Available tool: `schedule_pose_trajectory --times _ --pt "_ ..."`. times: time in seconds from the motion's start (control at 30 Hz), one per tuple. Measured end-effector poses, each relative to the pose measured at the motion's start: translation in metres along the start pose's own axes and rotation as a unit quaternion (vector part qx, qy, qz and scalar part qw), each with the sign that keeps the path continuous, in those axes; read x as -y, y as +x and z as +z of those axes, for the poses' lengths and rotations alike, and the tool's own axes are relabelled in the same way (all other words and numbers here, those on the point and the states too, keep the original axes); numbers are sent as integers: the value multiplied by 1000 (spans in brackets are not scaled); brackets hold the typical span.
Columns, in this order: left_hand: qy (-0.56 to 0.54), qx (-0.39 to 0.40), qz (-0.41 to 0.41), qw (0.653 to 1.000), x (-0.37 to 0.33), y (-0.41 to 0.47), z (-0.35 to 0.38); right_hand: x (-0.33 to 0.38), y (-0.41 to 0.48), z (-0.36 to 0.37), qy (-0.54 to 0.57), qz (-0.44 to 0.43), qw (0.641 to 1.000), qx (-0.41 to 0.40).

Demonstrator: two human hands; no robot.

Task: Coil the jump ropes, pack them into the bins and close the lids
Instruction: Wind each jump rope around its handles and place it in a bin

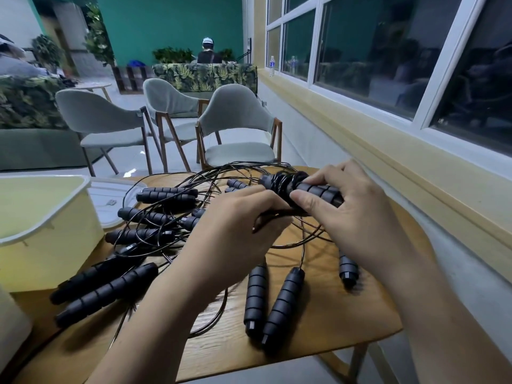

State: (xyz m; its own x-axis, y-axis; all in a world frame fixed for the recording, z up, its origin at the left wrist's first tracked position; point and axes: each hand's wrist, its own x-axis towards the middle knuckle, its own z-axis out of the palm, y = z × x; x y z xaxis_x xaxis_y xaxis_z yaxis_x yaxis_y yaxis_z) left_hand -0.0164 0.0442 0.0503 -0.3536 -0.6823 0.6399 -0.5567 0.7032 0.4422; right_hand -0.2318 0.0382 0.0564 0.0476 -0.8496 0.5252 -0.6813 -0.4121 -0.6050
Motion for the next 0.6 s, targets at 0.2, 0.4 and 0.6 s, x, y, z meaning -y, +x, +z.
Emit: schedule_pose_trajectory --times 0.2,0.4,0.6 --pt "-38 -57 22 997 7 2 -9 5 -1 0 49 -15 996 66" --pt "-117 -15 -2 993 9 1 -21 9 -3 -14 199 23 951 235" --pt "-284 90 -83 951 13 -5 -28 15 -7 -23 312 26 899 306"
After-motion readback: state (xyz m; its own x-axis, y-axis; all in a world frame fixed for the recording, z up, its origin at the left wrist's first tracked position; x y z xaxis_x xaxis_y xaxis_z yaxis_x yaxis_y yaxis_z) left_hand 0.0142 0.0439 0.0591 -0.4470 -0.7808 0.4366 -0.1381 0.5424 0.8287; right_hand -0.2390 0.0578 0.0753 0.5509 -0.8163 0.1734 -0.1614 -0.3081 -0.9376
